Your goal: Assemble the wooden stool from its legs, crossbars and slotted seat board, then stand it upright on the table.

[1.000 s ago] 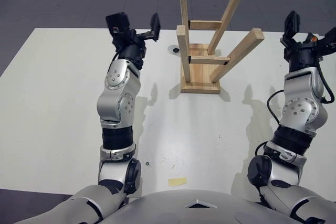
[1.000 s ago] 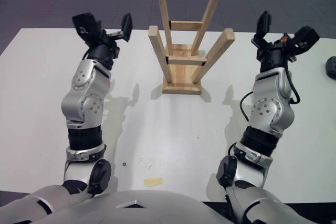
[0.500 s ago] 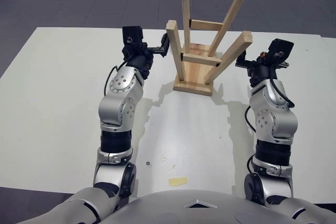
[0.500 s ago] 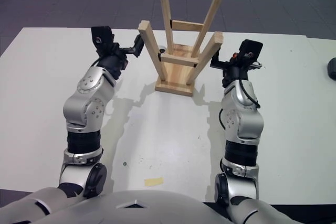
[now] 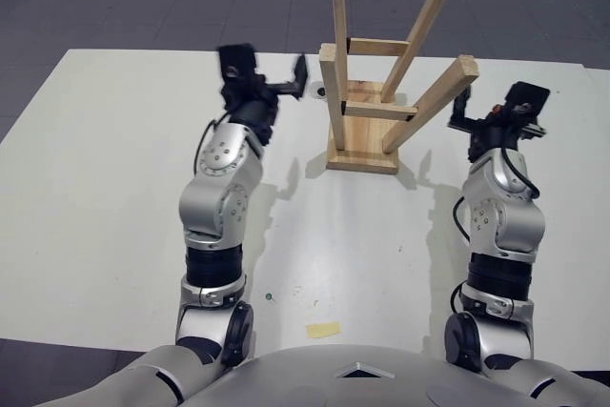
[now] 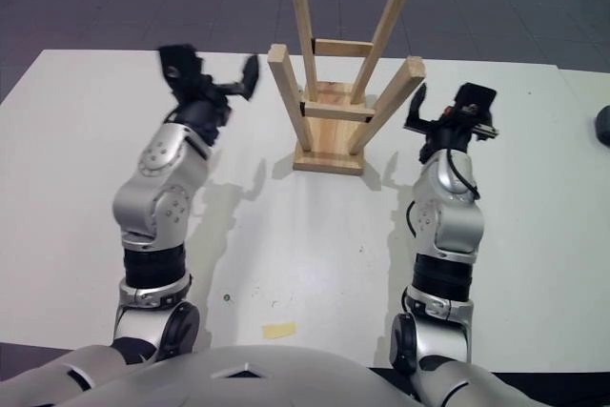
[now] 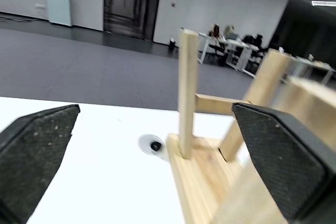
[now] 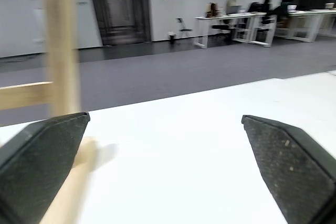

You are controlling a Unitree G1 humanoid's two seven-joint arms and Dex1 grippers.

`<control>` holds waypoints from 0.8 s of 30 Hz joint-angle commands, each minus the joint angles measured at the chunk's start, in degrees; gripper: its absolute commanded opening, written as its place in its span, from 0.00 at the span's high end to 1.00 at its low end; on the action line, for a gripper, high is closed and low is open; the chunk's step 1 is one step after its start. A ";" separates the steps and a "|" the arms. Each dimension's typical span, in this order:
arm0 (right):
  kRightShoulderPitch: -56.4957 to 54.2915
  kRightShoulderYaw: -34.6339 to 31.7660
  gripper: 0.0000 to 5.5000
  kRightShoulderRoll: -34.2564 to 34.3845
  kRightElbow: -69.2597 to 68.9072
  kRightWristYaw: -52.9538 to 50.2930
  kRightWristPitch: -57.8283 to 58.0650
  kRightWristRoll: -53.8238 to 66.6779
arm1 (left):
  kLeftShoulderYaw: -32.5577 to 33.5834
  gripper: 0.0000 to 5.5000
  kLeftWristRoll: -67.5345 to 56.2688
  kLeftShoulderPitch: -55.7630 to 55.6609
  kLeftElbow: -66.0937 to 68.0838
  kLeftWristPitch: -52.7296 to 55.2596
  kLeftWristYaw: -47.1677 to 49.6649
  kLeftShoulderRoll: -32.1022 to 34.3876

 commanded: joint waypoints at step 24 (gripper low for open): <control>-1.36 1.02 0.02 0.81 -5.82 5.43 5.07 1.55 | -12.86 0.02 -0.04 3.44 0.54 4.65 -12.02 2.83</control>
